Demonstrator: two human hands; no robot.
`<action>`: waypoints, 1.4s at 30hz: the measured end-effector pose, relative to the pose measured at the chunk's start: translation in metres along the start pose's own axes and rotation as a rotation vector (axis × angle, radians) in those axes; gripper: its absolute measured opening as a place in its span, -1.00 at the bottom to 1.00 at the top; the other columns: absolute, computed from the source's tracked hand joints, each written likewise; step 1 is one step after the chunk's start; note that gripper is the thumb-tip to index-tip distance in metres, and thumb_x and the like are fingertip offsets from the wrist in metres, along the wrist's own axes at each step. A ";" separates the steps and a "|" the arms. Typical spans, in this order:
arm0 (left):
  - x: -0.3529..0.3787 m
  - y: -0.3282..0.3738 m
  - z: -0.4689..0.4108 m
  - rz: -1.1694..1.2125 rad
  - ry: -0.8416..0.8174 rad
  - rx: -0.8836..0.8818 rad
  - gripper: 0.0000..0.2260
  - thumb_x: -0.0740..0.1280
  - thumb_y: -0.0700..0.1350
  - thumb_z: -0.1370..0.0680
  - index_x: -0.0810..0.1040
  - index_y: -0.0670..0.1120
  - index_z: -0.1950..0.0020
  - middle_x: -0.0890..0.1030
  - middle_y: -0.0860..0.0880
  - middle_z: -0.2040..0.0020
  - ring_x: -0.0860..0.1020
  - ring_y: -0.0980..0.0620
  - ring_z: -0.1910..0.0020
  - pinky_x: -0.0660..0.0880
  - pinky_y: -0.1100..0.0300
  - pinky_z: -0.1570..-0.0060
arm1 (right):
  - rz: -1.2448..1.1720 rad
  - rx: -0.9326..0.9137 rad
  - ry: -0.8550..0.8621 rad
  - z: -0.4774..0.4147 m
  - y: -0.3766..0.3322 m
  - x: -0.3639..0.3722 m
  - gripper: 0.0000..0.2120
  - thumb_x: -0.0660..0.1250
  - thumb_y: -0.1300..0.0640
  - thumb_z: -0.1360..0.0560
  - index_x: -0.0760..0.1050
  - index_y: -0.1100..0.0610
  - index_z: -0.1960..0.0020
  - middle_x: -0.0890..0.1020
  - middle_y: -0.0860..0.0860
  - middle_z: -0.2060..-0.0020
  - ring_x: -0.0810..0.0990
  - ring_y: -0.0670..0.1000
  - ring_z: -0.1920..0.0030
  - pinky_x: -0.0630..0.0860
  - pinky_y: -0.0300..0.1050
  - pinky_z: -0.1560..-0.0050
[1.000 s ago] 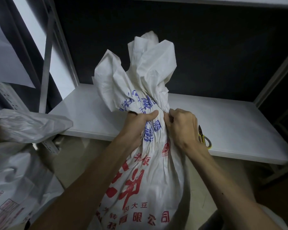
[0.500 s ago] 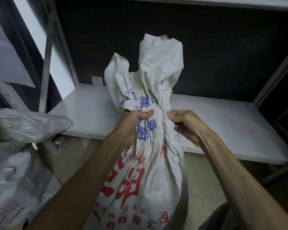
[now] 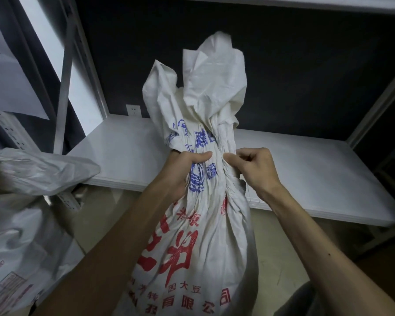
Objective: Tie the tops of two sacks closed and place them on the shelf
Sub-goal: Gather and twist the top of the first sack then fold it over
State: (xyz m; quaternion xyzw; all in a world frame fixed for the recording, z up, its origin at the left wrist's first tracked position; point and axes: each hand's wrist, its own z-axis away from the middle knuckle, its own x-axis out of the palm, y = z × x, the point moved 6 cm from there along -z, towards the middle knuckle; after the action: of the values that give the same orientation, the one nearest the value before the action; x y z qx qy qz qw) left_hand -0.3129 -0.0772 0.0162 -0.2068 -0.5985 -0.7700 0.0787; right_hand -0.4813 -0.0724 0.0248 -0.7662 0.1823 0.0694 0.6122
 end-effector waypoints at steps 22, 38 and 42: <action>0.000 -0.014 -0.007 0.045 0.133 0.062 -0.66 0.46 -0.41 -0.42 0.62 -0.18 -0.16 0.72 -0.12 -0.03 0.71 -0.11 0.05 0.65 -0.01 0.05 | 0.289 -0.174 0.095 0.010 -0.018 0.006 -0.52 0.36 0.09 -0.50 0.16 0.10 0.46 0.17 -0.09 0.55 0.11 -0.09 0.43 0.14 -0.21 0.45; 0.009 -0.013 -0.004 0.052 -0.022 -0.061 -0.71 0.37 -0.34 -0.52 0.60 -0.23 -0.24 0.71 -0.15 -0.06 0.71 -0.09 0.04 0.66 0.11 0.14 | 0.973 -0.401 0.356 0.016 -0.025 0.015 -0.63 0.40 0.29 -0.44 0.21 0.13 0.34 0.43 0.11 0.56 0.12 0.10 0.52 -0.02 -0.21 0.44; 0.007 -0.013 -0.005 0.030 0.001 0.006 -0.68 0.40 -0.34 -0.50 0.58 -0.23 -0.25 0.70 -0.14 -0.08 0.70 -0.10 -0.01 0.64 0.06 0.03 | 0.962 -0.444 0.284 0.015 -0.024 0.025 -0.65 0.39 0.35 -0.37 0.22 0.16 0.35 0.36 0.09 0.54 0.15 0.10 0.51 0.03 -0.21 0.47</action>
State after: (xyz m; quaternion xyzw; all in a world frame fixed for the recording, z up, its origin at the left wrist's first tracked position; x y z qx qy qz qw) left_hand -0.3255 -0.0774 0.0067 -0.2153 -0.5975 -0.7670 0.0910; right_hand -0.4477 -0.0586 0.0349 -0.7091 0.5739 0.2742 0.3044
